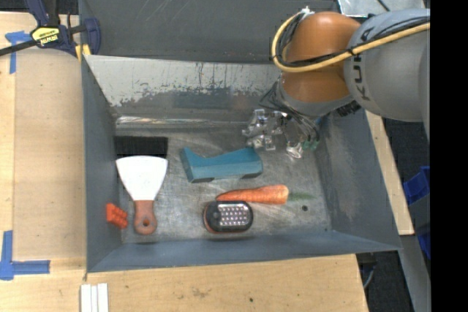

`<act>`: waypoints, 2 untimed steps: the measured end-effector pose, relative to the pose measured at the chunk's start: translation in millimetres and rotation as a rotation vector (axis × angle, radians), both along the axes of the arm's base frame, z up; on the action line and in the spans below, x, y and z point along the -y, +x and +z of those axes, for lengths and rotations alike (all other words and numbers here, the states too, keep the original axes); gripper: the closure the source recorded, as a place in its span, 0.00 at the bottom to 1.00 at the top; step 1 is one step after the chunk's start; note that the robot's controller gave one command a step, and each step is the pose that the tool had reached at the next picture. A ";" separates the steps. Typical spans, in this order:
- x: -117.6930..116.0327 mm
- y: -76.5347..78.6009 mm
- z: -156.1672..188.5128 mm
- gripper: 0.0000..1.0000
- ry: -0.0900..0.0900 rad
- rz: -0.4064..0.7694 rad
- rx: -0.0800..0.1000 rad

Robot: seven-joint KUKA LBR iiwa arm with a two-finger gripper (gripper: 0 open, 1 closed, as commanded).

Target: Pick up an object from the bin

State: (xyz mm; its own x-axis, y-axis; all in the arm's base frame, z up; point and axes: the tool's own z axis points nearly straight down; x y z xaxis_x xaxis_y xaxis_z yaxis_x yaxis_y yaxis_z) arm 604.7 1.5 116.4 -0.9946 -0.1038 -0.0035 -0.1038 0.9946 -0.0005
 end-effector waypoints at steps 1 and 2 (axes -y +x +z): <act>0.1 0.9 0.8 0.00 -0.001 0.001 0.004; 0.1 0.9 0.8 0.00 -0.001 0.001 0.004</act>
Offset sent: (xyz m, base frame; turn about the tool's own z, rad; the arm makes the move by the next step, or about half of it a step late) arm 0.0000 0.0000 0.0000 0.0000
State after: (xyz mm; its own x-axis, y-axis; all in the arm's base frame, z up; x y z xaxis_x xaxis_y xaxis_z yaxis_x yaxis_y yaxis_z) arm 605.6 1.4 117.2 -0.9945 -0.1046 -0.0071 -0.1046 0.9945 -0.0017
